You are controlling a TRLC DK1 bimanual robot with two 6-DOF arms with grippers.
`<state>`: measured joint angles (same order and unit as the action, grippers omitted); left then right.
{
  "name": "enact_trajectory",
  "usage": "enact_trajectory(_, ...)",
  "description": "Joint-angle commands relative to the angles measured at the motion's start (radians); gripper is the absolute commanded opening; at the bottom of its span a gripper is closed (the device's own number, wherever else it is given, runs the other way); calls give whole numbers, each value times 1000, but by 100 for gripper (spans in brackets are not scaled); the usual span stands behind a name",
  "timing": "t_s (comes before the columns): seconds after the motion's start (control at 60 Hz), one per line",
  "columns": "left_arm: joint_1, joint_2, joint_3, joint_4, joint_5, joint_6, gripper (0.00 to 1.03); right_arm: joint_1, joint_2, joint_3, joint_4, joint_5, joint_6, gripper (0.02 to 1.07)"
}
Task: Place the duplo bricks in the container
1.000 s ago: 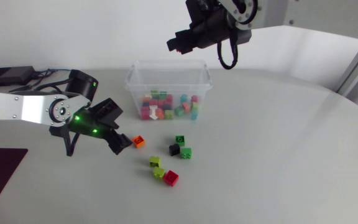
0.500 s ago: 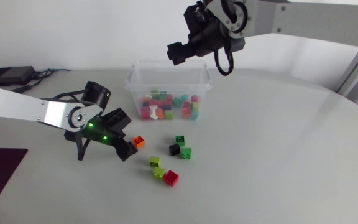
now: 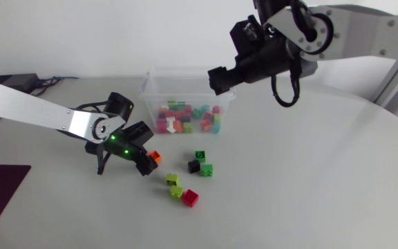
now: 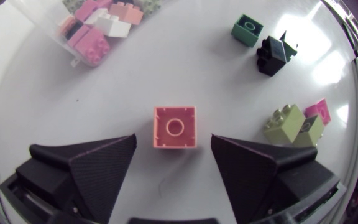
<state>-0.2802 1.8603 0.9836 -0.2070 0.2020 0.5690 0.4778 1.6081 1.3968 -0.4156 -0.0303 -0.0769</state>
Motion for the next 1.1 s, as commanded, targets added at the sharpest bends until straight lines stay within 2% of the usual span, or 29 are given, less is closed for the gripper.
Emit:
enact_trajectory(0.0, -7, 34, 35, 3, 7, -18, 64, 4, -65, -97, -9, -20, -26, 103)
enact_trajectory(0.083, -8, 51, 46, 3, 7, -18, 59, 12, -109, -183, -5, -46, -61, 103)
enact_trajectory(0.183, -13, 62, 56, 3, 7, -20, 38, 7, -143, -265, -5, -86, -110, 103)
enact_trajectory(0.333, -22, 65, 55, 0, 8, -20, 31, 5, -163, -332, -11, -135, -158, 103)
enact_trajectory(0.567, -20, -23, 41, -55, 14, -20, 29, 39, -112, -386, -31, -204, -290, 102)
enact_trajectory(0.817, -17, -237, 55, -146, 53, -43, 29, 81, 16, -383, -45, -203, -480, 102)
enact_trajectory(1.083, -27, -382, 113, -178, 68, -92, 30, 74, 153, -338, -54, -204, -563, 102)
